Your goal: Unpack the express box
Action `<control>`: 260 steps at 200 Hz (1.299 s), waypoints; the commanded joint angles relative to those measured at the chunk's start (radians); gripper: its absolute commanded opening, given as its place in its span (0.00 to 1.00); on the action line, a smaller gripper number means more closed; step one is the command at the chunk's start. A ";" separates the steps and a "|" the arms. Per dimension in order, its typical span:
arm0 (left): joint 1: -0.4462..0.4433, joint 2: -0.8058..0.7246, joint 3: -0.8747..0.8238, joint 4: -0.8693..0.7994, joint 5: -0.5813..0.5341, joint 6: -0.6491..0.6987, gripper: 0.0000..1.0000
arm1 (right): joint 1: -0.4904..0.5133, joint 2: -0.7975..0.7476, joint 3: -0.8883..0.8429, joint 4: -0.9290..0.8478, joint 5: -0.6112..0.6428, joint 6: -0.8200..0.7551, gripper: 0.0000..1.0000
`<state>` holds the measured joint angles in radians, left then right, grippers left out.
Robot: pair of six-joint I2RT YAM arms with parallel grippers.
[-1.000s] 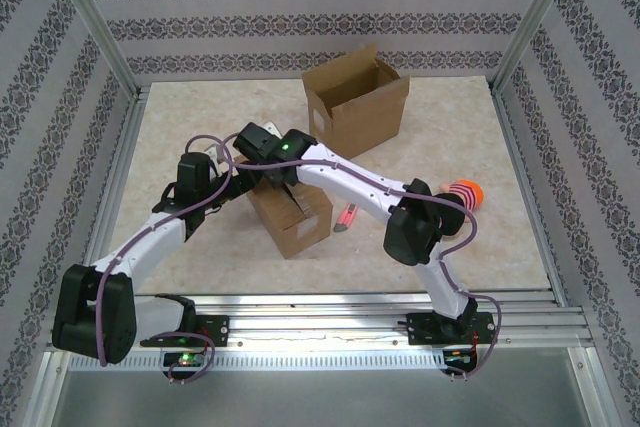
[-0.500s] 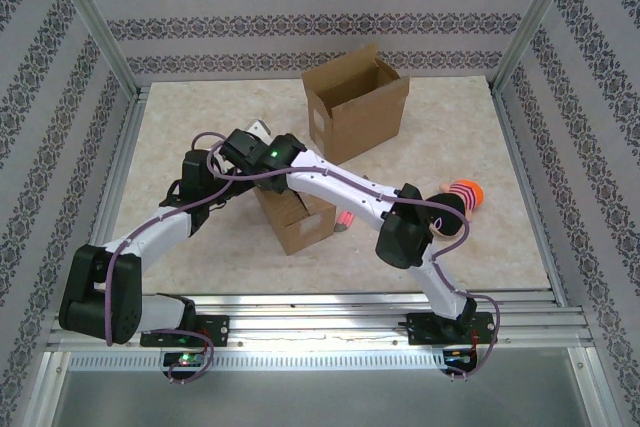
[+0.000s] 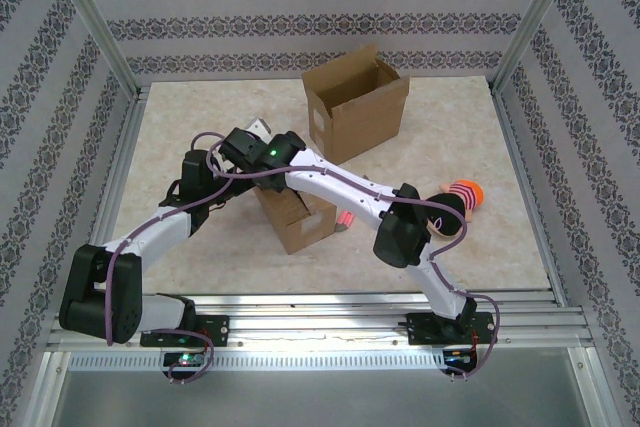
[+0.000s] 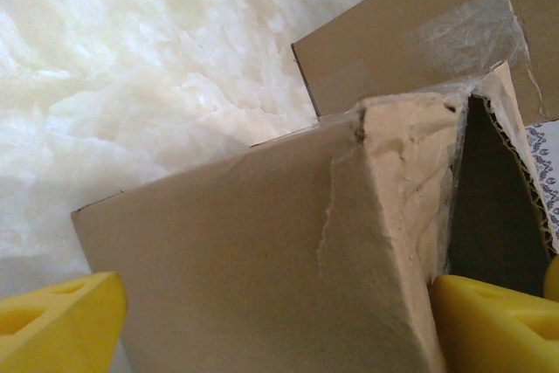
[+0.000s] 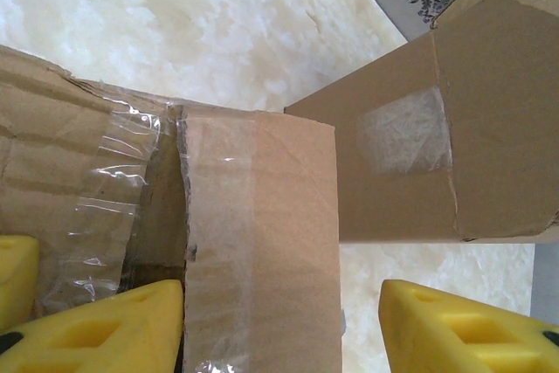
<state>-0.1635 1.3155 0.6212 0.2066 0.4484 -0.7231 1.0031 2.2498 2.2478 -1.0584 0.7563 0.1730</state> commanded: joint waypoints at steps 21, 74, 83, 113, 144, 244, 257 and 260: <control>0.004 0.007 -0.013 -0.150 -0.022 0.035 0.89 | -0.020 0.024 -0.061 -0.026 -0.072 0.048 0.61; 0.005 -0.004 -0.007 -0.160 -0.018 0.038 0.89 | -0.033 -0.027 -0.162 0.001 -0.078 0.069 0.58; 0.005 -0.007 -0.007 -0.162 -0.018 0.038 0.89 | -0.038 -0.034 -0.175 0.003 -0.079 0.072 0.57; 0.004 -0.016 -0.005 -0.168 -0.021 0.039 0.90 | -0.044 -0.040 -0.201 0.012 -0.076 0.072 0.56; 0.004 -0.019 -0.003 -0.173 -0.021 0.041 0.89 | -0.037 -0.033 -0.174 -0.007 -0.098 0.068 0.59; 0.004 -0.030 0.004 -0.182 -0.017 0.036 0.90 | -0.027 -0.057 -0.192 0.017 0.037 0.042 0.56; 0.005 -0.031 0.005 -0.184 -0.014 0.037 0.90 | -0.026 -0.052 -0.180 0.026 0.067 0.030 0.50; 0.005 -0.030 0.005 -0.184 -0.015 0.036 0.90 | -0.027 -0.053 -0.177 0.027 0.075 0.027 0.49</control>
<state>-0.1623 1.2884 0.6270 0.1352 0.4435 -0.7158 0.9775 2.1883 2.0521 -1.0096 0.7269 0.2310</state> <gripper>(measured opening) 0.897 0.528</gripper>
